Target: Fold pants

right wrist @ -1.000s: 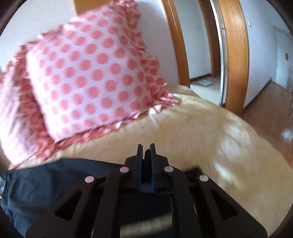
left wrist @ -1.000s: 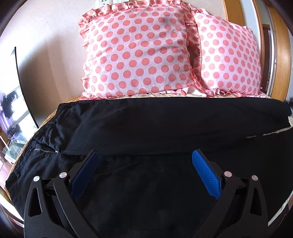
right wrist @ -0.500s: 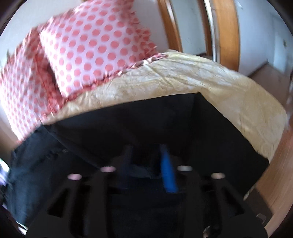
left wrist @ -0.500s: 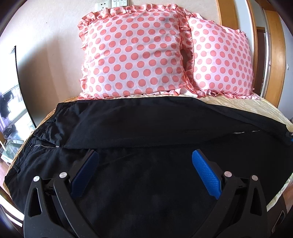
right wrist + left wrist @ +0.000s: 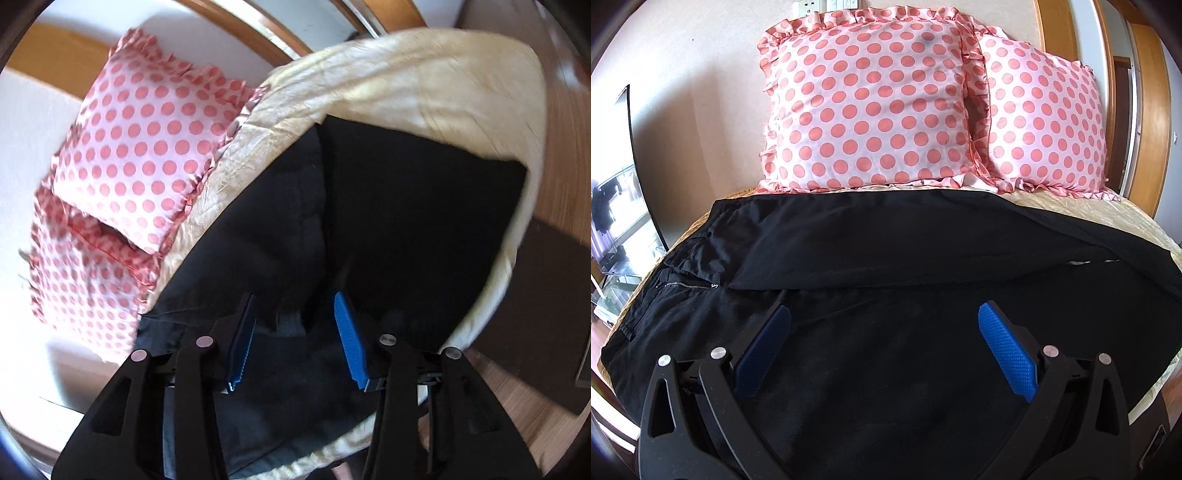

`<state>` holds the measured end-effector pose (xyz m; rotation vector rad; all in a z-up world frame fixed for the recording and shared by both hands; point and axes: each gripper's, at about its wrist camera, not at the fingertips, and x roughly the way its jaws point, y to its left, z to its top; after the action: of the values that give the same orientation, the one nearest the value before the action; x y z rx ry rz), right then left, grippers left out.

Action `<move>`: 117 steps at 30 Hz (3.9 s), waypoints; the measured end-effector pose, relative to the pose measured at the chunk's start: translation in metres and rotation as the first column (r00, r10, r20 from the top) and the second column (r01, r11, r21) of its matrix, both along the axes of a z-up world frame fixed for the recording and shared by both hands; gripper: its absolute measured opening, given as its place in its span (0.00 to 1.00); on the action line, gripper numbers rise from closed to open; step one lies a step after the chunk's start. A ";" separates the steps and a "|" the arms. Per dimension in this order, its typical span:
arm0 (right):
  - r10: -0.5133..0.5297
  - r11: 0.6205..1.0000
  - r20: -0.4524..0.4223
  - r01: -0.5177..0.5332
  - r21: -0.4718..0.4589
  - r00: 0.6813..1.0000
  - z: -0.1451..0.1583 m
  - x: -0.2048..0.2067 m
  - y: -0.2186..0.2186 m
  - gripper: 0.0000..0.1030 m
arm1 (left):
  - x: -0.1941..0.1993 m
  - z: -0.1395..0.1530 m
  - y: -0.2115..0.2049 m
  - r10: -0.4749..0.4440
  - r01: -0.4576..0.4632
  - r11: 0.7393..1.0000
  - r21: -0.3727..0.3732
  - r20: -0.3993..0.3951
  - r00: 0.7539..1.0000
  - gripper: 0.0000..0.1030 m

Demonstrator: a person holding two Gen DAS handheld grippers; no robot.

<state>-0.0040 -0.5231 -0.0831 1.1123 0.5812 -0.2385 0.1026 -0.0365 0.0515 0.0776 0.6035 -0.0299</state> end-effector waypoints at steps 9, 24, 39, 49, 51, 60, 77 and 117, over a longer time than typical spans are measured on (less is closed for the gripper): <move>-0.038 0.993 0.014 0.039 -0.114 0.999 0.004 0.021 0.010 0.37 | 0.001 -0.002 0.001 0.001 -0.001 1.000 0.003 0.016 1.000 0.98; -0.165 0.943 0.122 0.192 -0.271 0.979 0.020 -0.009 -0.014 0.06 | 0.093 0.025 0.120 0.095 -0.129 0.957 -0.259 -0.140 0.986 0.98; -0.148 0.953 0.062 0.159 -0.257 0.987 0.003 0.002 -0.020 0.06 | 0.306 -0.009 0.198 0.244 -0.431 0.843 -0.321 -0.485 0.840 0.57; -0.089 0.915 0.092 0.118 -0.386 0.992 0.036 0.017 -0.024 0.06 | 0.261 -0.006 0.210 0.252 -0.434 0.783 -0.446 -0.411 0.876 0.05; -0.073 0.904 0.098 0.107 -0.414 0.992 0.045 0.023 -0.028 0.06 | 0.234 0.012 0.210 0.247 -0.398 0.800 -0.449 -0.358 0.900 0.05; -0.007 0.866 0.139 0.076 -0.495 0.990 0.090 0.039 -0.055 0.06 | 0.080 0.077 0.210 0.244 -0.280 0.834 -0.474 -0.138 0.960 0.05; -0.076 0.922 0.031 0.082 -0.379 0.997 0.019 -0.031 -0.068 0.06 | -0.094 -0.004 0.202 0.332 -0.363 0.822 -0.439 -0.149 0.932 0.05; -0.105 0.909 -0.067 0.069 -0.411 0.992 -0.001 -0.032 -0.059 0.15 | -0.111 -0.036 0.345 0.513 -0.521 0.554 -0.649 -0.227 0.828 0.42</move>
<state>-0.0362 -0.5819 -0.0837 0.7235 0.5293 -0.4668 -0.0084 0.3088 0.0160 -0.8542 0.5733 0.3295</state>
